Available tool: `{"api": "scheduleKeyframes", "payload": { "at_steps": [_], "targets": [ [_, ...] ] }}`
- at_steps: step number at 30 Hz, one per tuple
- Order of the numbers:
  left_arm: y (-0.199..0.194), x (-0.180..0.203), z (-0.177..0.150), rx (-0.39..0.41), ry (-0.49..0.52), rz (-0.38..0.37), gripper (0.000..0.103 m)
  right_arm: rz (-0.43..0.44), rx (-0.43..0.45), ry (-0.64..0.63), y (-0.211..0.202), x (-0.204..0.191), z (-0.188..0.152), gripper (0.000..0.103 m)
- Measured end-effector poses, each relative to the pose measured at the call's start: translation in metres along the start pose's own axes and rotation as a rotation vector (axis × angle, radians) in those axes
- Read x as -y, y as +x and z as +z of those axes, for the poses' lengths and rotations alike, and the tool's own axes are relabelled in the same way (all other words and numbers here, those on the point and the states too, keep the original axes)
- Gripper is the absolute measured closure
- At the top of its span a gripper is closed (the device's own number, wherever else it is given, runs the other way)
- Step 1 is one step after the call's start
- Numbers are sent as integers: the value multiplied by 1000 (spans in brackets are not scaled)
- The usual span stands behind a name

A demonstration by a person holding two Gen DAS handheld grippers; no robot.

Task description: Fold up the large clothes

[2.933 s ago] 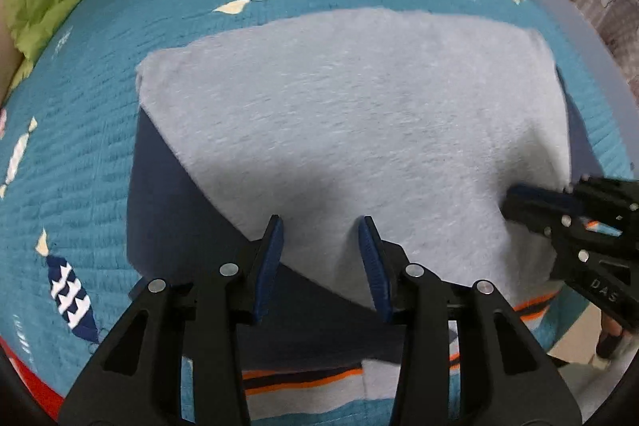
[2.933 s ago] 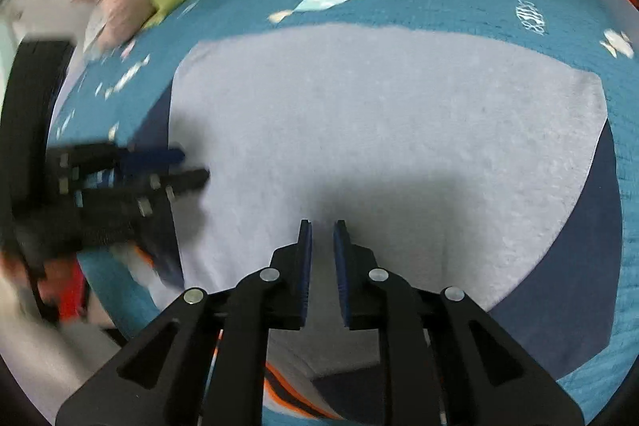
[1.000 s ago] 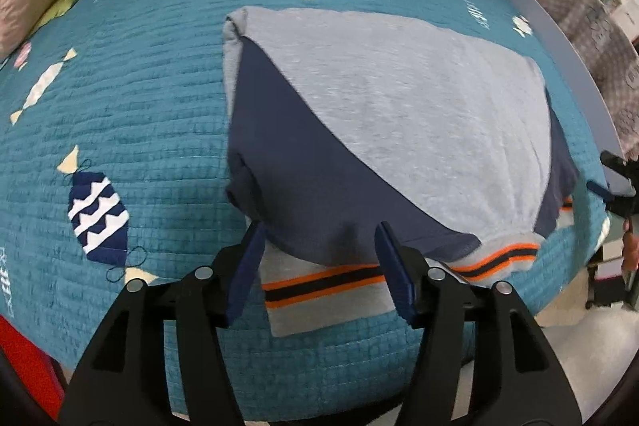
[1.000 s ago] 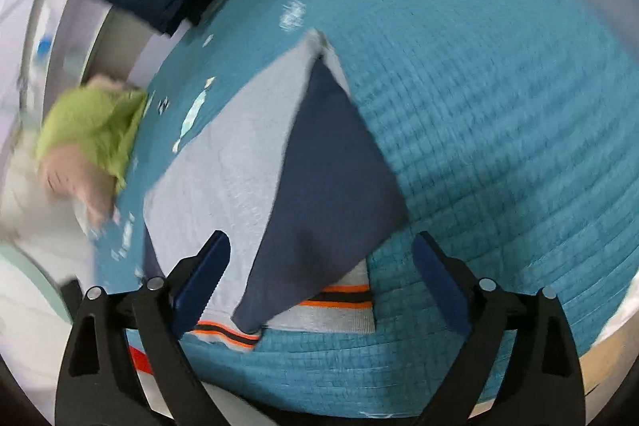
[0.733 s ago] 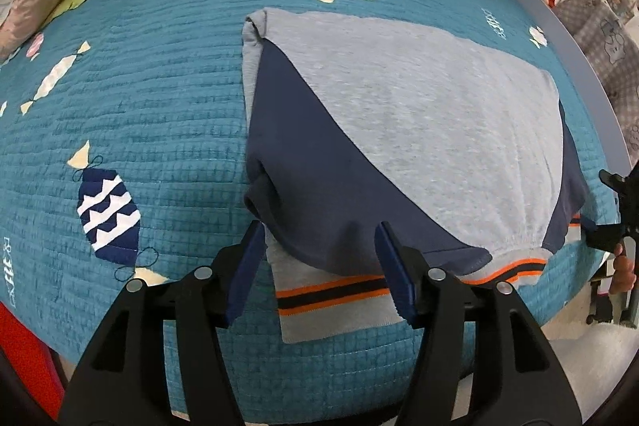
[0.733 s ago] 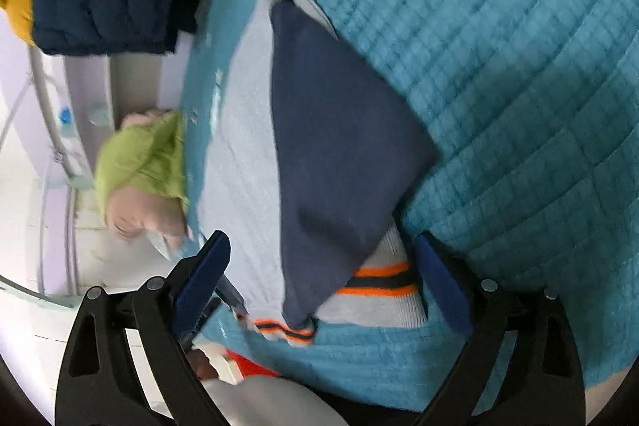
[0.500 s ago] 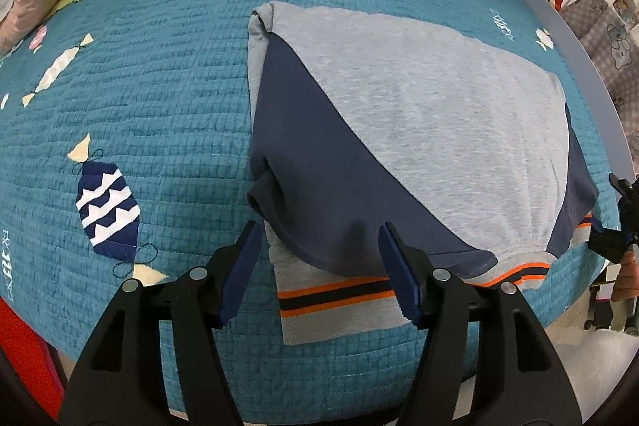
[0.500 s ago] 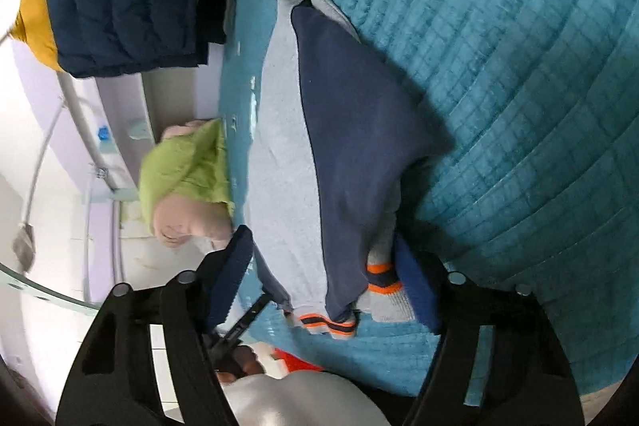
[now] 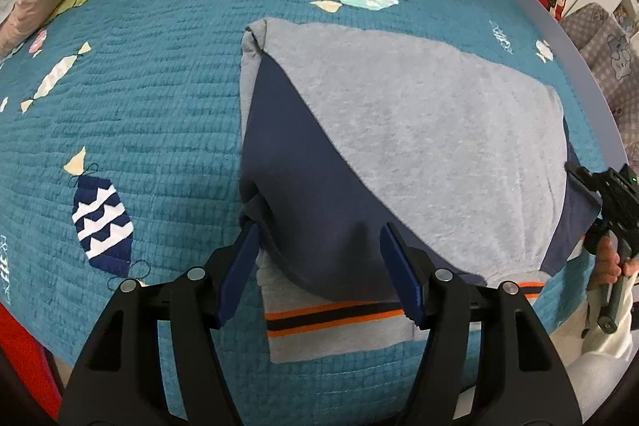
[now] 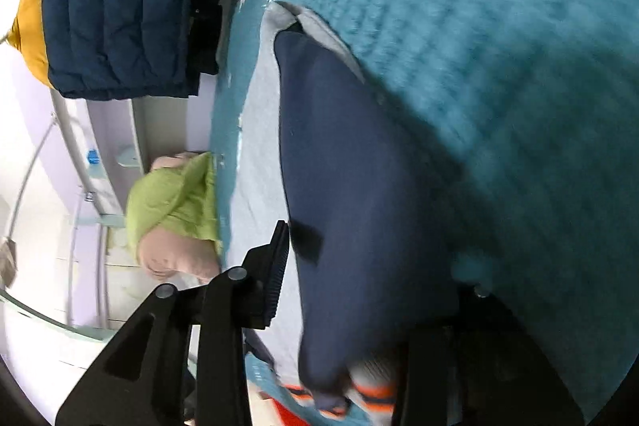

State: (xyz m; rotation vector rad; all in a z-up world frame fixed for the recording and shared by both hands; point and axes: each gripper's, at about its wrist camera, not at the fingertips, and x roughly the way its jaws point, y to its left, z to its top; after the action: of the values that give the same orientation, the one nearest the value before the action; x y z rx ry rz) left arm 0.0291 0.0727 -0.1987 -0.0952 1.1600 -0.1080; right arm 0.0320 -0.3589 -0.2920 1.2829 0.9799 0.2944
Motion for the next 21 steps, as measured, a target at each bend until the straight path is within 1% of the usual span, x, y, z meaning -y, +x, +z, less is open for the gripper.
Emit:
{"api": "scheduleKeyframes", "payload": {
  "at_steps": [3, 4, 5, 6, 8, 9, 11, 12, 13, 15, 18, 20, 21],
  "targets": [
    [-2, 5, 6, 18, 6, -10, 38, -9, -15, 21, 0, -1, 3, 69],
    [-2, 8, 9, 22, 8, -10, 38, -18, -12, -2, -3, -6, 0, 69],
    [-2, 12, 13, 29, 10, -13, 38, -27, -14, -24, 2, -13, -5, 71],
    [-2, 15, 15, 35, 14, -16, 38, -43, -18, -66, 0, -18, -12, 79],
    [-4, 25, 26, 58, 32, -23, 38, -100, 16, -93, 0, -23, -18, 81],
    [-4, 31, 32, 67, 40, -27, 38, -162, 30, -98, 2, -22, -19, 81],
    [-1, 46, 48, 76, 52, -50, 38, -152, 29, -70, 8, -18, -17, 80],
    [1, 52, 54, 75, 53, -61, 38, -133, 22, -37, 11, -16, -13, 77],
    [5, 62, 64, 67, 56, -80, 38, -124, 7, -37, 15, -17, -10, 74],
    [10, 78, 78, 52, 65, -119, 38, -113, -24, -79, 25, -21, -3, 72],
    [12, 99, 89, 54, 81, -172, 38, -43, -41, -50, 26, -14, 4, 68],
    [10, 113, 89, 69, 112, -186, 38, -55, -35, -50, 32, -15, 7, 71],
    [9, 117, 88, 76, 124, -191, 38, -98, -26, -81, 34, -18, 7, 79]
  ]
}}
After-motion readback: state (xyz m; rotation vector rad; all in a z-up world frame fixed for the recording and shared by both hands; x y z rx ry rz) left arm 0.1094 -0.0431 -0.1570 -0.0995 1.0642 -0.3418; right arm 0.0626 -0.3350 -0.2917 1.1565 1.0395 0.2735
